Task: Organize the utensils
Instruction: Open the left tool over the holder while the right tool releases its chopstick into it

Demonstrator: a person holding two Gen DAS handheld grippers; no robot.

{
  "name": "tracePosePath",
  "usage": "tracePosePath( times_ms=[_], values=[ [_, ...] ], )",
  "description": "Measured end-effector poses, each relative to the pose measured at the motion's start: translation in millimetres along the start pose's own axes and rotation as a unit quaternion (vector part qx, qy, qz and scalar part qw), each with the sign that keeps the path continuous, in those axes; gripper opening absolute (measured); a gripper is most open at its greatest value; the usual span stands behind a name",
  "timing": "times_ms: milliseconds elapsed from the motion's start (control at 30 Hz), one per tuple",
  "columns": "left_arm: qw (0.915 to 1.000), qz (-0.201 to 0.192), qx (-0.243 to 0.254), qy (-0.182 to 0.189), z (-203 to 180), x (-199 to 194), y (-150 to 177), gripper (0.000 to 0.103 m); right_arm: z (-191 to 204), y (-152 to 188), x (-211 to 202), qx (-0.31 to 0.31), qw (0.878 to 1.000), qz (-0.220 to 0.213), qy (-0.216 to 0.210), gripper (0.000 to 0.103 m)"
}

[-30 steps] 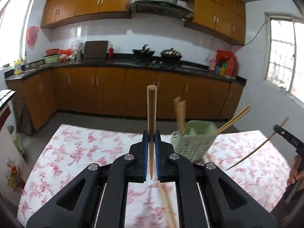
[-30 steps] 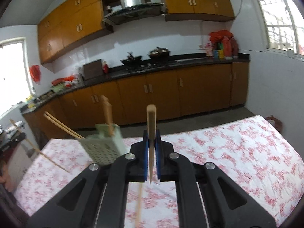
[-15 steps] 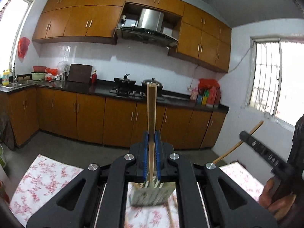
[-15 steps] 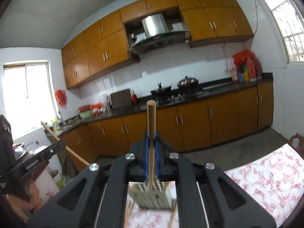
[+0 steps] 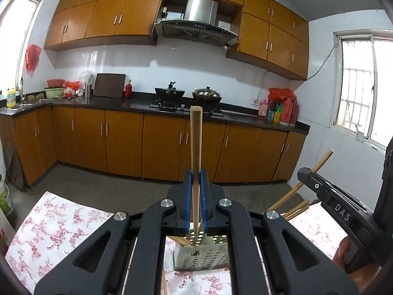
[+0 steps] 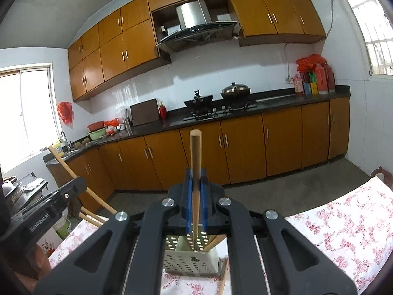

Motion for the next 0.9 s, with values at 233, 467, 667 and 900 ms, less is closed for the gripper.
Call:
tracePosePath(
  times_ms=[233,467,667,900],
  values=[
    [0.9998,0.017,-0.011,0.004,6.2,-2.1,7.2,0.008,-4.2,2.0,-7.4,0.002,1.0,-0.001,0.01,0.019],
    [0.9997,0.014,-0.015,-0.014,18.2,-24.2,1.0,0.008,-18.8,-4.2,-44.0,-0.002,0.999,-0.024,0.03,0.03],
    [0.9994,0.014,-0.015,-0.028,31.6,-56.9,7.5,0.009,-56.6,11.3,-76.6,0.012,0.998,-0.012,0.06,0.032],
    [0.9968,0.066,-0.01,-0.045,53.6,-70.1,68.4,0.015,-114.6,87.2,-72.2,0.033,0.99,0.081,0.11,0.033]
  ],
)
Point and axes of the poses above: each gripper's, at about its wrist camera, not at the fingertips, and x roughly the way its jaws point, z to its left, y to its underside, the point moved 7 cm from there along x, roughly the way its jaws point, and after that the axes turned 11 degrees about x, right-handed, at the moved point
